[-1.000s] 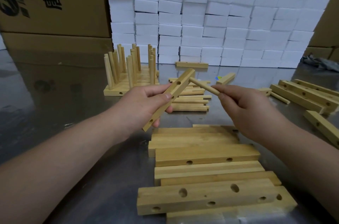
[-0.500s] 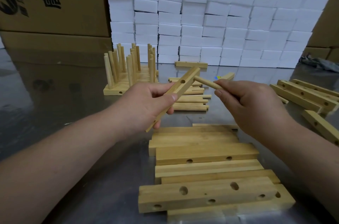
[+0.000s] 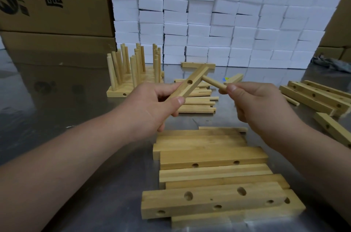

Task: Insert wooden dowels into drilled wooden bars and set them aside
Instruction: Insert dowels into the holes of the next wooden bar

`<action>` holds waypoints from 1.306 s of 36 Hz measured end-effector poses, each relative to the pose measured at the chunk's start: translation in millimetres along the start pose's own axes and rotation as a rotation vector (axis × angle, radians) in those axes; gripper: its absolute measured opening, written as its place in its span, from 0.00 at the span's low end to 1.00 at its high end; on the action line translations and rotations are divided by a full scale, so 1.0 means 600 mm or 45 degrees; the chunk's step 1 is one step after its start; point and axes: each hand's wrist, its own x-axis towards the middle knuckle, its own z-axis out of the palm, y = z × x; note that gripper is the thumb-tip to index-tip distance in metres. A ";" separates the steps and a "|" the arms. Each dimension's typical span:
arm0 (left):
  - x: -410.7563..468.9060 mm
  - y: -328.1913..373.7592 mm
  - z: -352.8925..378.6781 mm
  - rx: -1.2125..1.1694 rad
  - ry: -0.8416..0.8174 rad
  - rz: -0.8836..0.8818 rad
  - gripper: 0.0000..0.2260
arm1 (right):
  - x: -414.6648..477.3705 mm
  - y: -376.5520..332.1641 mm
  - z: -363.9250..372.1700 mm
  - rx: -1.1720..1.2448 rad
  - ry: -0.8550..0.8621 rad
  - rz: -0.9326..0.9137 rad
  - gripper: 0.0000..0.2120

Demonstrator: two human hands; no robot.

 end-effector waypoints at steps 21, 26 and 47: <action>0.029 -0.044 0.008 -0.722 0.194 -0.413 0.10 | 0.020 0.038 -0.012 -0.411 -0.603 0.209 0.18; 0.030 -0.046 0.009 -0.678 0.161 -0.406 0.12 | 0.021 0.036 -0.008 -0.425 -0.597 0.183 0.16; 0.030 -0.049 0.012 -0.649 0.142 -0.416 0.10 | 0.030 0.041 -0.006 -0.695 -0.513 0.171 0.11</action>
